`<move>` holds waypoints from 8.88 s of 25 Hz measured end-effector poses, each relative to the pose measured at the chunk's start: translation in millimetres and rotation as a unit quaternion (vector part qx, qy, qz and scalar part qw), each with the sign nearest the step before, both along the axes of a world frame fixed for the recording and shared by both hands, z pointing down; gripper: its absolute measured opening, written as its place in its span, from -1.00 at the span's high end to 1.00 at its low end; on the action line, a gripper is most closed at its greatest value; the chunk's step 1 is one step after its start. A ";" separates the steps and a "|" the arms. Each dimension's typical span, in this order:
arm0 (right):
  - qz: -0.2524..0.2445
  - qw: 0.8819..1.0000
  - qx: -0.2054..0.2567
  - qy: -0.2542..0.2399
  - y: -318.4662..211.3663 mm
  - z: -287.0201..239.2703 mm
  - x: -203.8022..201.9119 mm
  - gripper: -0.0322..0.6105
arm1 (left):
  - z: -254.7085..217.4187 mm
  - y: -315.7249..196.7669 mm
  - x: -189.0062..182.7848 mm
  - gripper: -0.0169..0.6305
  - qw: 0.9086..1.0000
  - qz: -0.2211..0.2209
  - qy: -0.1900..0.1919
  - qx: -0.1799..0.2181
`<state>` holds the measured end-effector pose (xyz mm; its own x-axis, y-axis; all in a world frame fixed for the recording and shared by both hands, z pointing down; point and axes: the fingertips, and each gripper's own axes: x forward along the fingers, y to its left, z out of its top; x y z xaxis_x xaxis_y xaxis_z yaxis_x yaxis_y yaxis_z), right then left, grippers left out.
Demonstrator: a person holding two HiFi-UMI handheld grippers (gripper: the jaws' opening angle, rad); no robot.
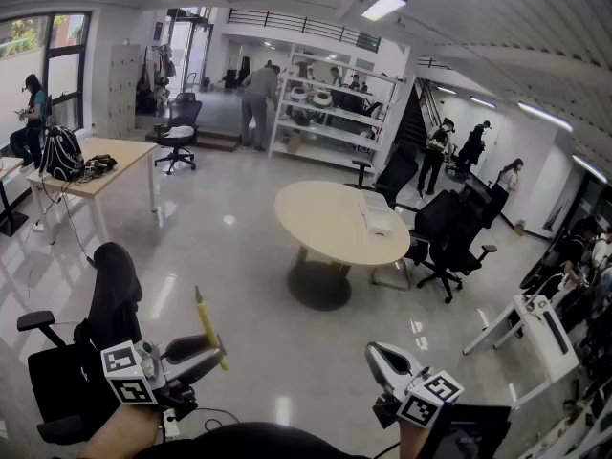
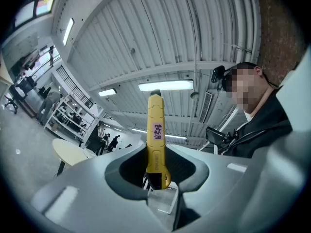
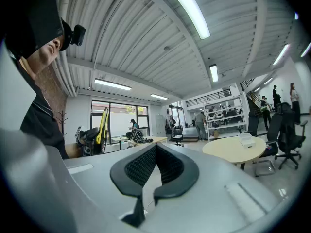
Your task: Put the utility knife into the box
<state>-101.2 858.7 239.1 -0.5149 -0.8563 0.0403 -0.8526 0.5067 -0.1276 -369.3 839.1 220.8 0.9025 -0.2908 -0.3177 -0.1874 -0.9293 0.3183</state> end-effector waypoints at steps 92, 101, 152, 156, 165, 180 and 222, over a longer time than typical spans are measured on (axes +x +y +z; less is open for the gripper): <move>-0.092 0.995 -0.024 -0.036 -614.3 25.1 -77.4 0.86 | -0.9 -553.3 -65.3 0.61 0.998 -0.059 -0.026 0.002; -0.138 0.990 -0.014 -0.010 -759.0 31.8 -98.2 0.86 | 12.8 -670.2 -90.1 0.61 0.992 -0.121 -0.047 -0.009; 0.117 0.992 -0.052 0.016 -1336.2 76.3 11.7 0.86 | 51.9 -1365.4 -19.8 0.61 0.994 0.080 -0.063 -0.026; 0.152 0.987 -0.039 0.015 -1344.9 75.3 75.8 0.86 | 49.8 -1397.1 50.9 0.61 0.991 0.118 -0.065 -0.019; 0.214 0.977 -0.020 0.011 -1340.1 79.1 240.3 0.86 | 42.4 -1420.3 255.4 0.61 0.974 0.210 -0.077 -0.012; 0.489 0.871 -0.057 0.003 -1279.6 104.7 413.9 0.86 | 90.8 -1455.4 544.7 0.61 0.855 0.509 -0.093 -0.004; 0.675 0.735 -0.057 -0.025 -1041.2 177.9 633.4 0.86 | 189.5 -1221.9 913.4 0.61 0.681 0.698 -0.179 0.131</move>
<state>532.2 -182.6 417.0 0.7983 -0.5805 0.1606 -0.5610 -0.8137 -0.1523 544.1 -382.8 410.3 0.2744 0.9540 0.1205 0.9147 -0.2976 0.2733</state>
